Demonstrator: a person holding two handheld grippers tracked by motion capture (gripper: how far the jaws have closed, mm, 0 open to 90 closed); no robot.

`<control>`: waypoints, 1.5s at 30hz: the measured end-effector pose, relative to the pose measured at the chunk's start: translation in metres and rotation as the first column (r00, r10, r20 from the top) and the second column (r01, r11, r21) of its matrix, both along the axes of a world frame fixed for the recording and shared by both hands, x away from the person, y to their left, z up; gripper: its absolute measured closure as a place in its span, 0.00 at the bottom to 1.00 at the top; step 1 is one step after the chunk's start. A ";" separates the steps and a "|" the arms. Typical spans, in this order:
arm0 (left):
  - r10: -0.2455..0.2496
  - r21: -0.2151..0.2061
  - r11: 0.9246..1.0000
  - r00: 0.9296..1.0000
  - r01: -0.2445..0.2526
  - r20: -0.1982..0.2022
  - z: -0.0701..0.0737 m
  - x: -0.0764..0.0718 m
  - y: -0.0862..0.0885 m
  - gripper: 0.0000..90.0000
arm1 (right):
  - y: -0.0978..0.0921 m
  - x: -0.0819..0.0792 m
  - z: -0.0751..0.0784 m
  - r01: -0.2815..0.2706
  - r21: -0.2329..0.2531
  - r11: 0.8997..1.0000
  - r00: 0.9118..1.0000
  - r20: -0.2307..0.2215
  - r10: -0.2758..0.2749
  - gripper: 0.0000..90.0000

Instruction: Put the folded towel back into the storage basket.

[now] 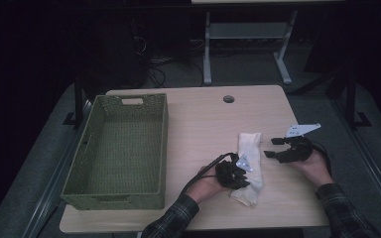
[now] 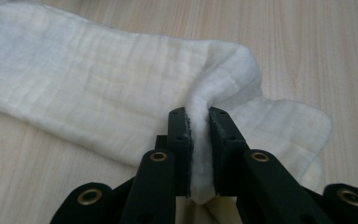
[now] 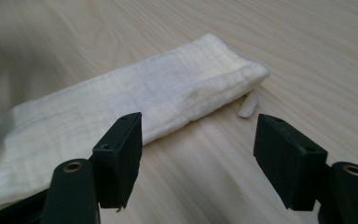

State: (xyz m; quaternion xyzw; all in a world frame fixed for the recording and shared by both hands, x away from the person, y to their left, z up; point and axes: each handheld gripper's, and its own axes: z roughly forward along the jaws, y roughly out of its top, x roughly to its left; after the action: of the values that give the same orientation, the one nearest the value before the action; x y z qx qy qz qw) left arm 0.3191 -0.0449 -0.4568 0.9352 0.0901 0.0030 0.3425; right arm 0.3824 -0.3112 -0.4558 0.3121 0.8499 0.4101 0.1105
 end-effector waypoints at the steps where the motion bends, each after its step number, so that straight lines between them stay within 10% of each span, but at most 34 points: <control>1: 0.004 -0.007 1.000 1.000 -0.004 -0.007 0.001 -0.001 0.001 0.89 | 0.000 0.000 0.001 -0.015 0.002 1.000 1.000 0.008 0.015 0.36; 27: 0.086 -0.029 0.996 0.995 -0.087 -0.050 0.017 -0.032 0.058 0.90 | 0.047 0.032 0.017 -0.174 -0.019 0.985 0.984 -0.041 0.173 0.38; 45: 0.084 -0.033 0.996 0.994 -0.087 -0.066 0.015 -0.034 0.056 0.90 | 0.081 0.051 -0.016 -0.267 -0.065 0.962 0.960 -0.103 0.259 0.50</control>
State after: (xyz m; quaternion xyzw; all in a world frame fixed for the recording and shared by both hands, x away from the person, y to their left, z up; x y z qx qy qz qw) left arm 0.2850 0.0110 -0.4422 0.9238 0.1412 -0.0143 0.3557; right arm 0.4332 -0.2305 -0.4714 0.2106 0.9034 0.3725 0.0270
